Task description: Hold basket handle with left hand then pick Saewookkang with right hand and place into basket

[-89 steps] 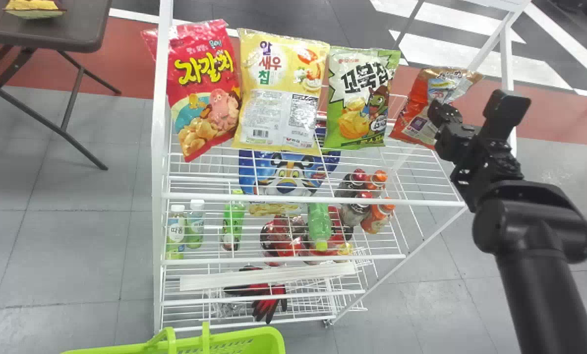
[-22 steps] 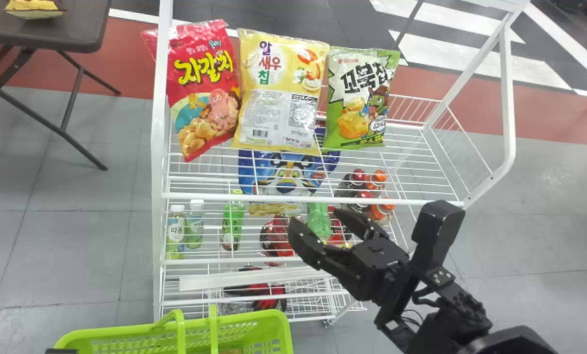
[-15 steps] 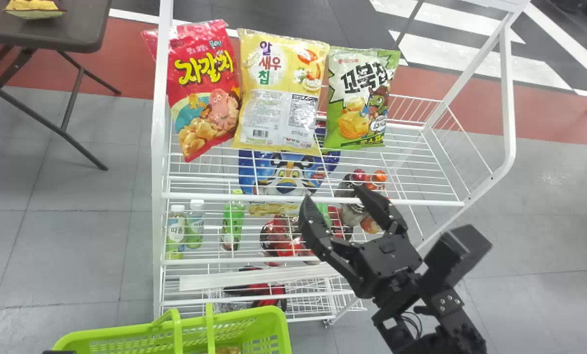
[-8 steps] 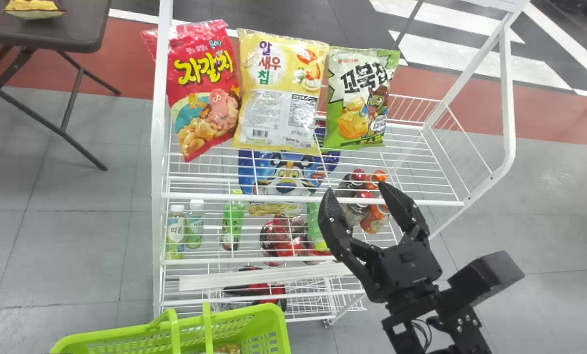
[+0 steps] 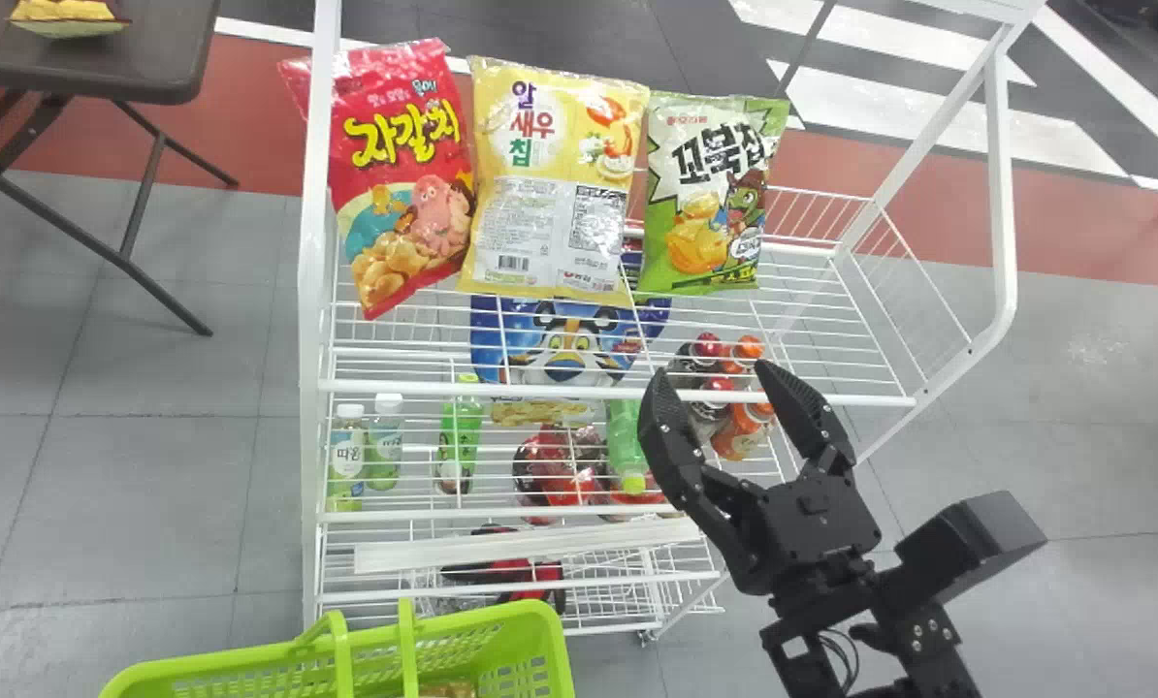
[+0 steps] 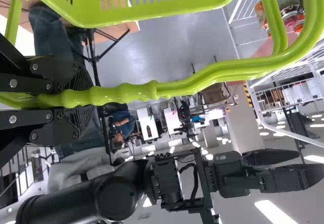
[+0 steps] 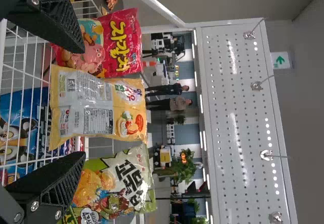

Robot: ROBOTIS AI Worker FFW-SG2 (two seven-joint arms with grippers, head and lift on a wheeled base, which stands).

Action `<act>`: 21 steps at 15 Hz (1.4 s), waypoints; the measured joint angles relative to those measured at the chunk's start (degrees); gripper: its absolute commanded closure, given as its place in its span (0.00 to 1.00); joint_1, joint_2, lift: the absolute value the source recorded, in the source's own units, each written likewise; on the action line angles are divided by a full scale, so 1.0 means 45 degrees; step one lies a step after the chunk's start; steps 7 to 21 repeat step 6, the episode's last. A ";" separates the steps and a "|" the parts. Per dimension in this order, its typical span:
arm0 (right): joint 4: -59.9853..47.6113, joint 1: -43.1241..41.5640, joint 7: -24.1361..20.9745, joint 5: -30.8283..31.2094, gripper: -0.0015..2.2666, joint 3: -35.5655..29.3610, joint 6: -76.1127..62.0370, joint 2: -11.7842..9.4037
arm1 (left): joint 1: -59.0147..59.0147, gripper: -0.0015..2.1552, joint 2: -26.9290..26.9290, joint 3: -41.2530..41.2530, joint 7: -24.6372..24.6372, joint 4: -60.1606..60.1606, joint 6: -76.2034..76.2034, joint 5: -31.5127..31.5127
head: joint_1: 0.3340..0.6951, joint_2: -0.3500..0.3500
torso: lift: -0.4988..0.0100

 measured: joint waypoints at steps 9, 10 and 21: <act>-0.0078 0.0055 0.0001 -0.0087 0.04 -0.0079 -0.0068 0.0069 | 0.0055 0.83 0.0000 0.0007 -0.0020 -0.0062 0.0000 -0.0004 | 1.00 0.00 | 0.94; -0.0078 0.0055 0.0001 -0.0087 0.04 -0.0079 -0.0068 0.0069 | 0.0055 0.83 0.0000 0.0007 -0.0020 -0.0062 0.0000 -0.0004 | 1.00 0.00 | 0.94; -0.0078 0.0055 0.0001 -0.0087 0.04 -0.0079 -0.0068 0.0069 | 0.0055 0.83 0.0000 0.0007 -0.0020 -0.0062 0.0000 -0.0004 | 1.00 0.00 | 0.94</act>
